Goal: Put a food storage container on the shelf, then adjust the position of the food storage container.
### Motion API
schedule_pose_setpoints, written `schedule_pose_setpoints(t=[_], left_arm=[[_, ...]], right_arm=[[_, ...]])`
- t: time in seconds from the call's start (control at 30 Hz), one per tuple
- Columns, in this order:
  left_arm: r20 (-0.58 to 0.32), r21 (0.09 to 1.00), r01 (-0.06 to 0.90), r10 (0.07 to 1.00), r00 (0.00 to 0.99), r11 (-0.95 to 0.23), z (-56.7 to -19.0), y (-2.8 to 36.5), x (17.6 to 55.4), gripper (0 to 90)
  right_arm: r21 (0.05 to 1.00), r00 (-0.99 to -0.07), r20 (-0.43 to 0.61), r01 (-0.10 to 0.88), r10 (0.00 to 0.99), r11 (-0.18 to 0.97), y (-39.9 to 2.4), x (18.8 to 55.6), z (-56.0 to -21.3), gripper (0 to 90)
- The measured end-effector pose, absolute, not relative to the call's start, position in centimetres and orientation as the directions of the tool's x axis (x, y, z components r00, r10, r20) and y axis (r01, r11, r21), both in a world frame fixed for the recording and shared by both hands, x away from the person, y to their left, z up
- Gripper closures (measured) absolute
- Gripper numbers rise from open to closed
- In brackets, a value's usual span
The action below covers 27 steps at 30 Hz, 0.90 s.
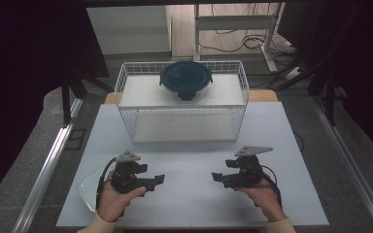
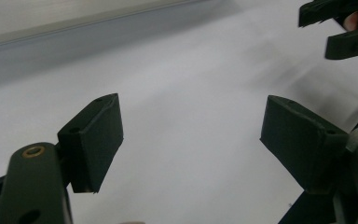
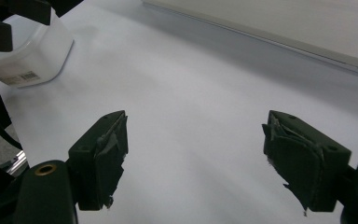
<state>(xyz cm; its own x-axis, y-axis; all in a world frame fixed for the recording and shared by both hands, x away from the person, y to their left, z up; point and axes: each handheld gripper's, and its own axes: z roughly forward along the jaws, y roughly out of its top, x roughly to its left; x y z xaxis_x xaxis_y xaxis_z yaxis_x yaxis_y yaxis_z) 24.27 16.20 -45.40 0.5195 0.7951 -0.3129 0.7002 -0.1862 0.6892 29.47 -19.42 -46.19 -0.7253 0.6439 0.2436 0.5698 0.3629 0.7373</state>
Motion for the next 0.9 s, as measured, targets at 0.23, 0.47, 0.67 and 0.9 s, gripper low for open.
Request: schedule_pose_setpoints(t=[0.23,0.47,0.67,0.9], left_arm=[[-0.29,0.699,0.692,0.812,0.507,-0.182,-45.3,16.4,24.1,20.7],[-0.282,0.713,0.679,0.815,0.507,-0.175,-44.6,16.9,23.7,20.4],[-0.299,0.713,0.685,0.822,0.486,-0.146,-44.1,18.2,23.5,22.7],[-0.29,0.728,0.677,0.845,0.45,-0.11,-42.6,20.4,22.9,27.9]], right_arm=[[0.745,-0.73,0.204,0.548,0.652,0.381,-19.9,28.9,-46.2,21.8],[0.762,-0.721,0.203,0.541,0.662,0.356,-20.3,28.4,-45.5,21.8],[0.755,-0.71,0.209,0.554,0.672,0.351,-20.4,28.5,-45.7,21.8],[0.749,-0.706,0.22,0.564,0.673,0.347,-20.6,28.6,-46.1,21.7]])
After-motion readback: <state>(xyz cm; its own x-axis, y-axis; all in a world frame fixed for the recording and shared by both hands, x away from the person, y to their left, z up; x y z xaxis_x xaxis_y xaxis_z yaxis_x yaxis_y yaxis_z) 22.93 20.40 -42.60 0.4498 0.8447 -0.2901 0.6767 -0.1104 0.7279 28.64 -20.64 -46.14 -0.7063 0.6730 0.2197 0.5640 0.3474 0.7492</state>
